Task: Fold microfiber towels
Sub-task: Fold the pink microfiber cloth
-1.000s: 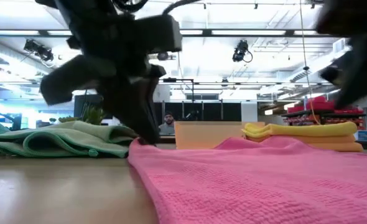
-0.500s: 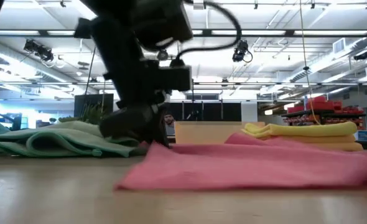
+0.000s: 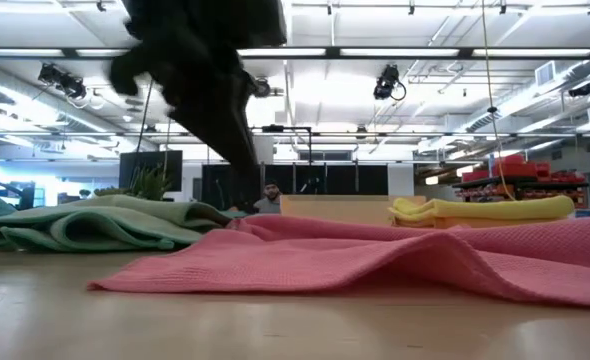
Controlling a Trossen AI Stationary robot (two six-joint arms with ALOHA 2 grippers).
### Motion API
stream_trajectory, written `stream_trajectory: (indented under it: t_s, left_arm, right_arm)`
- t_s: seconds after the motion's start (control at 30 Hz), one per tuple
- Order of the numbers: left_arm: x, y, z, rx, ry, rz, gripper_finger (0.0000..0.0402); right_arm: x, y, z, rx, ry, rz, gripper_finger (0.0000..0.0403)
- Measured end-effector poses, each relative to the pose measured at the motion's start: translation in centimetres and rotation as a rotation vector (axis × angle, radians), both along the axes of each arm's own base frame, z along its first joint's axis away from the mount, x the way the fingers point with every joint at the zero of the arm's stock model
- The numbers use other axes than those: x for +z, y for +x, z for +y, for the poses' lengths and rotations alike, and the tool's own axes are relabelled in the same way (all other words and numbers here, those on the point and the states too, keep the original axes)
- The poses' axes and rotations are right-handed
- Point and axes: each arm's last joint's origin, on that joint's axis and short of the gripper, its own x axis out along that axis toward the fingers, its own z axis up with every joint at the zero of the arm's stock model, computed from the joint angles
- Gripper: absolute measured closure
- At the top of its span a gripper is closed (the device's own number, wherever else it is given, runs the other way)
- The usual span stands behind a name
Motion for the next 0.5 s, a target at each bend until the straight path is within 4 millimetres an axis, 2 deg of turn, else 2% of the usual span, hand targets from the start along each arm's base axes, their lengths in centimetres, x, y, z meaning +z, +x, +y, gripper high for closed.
stream_trajectory:
  t_s: [0.1, 0.27, 0.37, 0.5]
  left_arm:
    - [-0.8, -0.5, -2.3, -0.08, -0.049, 0.021, 0.0323]
    - [-3.0, -1.4, -5.5, -0.161, -0.038, 0.064, 0.0282]
    - [-4.0, -2.0, -7.0, -0.196, -0.031, 0.078, 0.0269]
    - [-4.0, -2.4, -8.2, -0.229, -0.048, 0.045, 0.0266]
  right_arm:
    - [-0.3, -0.4, 0.3, 0.05, -0.054, -0.003, 0.0349]
    - [-1.3, -0.5, 0.6, 0.098, -0.123, 0.001, 0.0296]
    - [-2.3, -0.3, 0.8, 0.103, -0.137, 0.008, 0.0265]
    - [-3.2, -0.3, 1.0, 0.106, -0.157, 0.022, 0.0241]
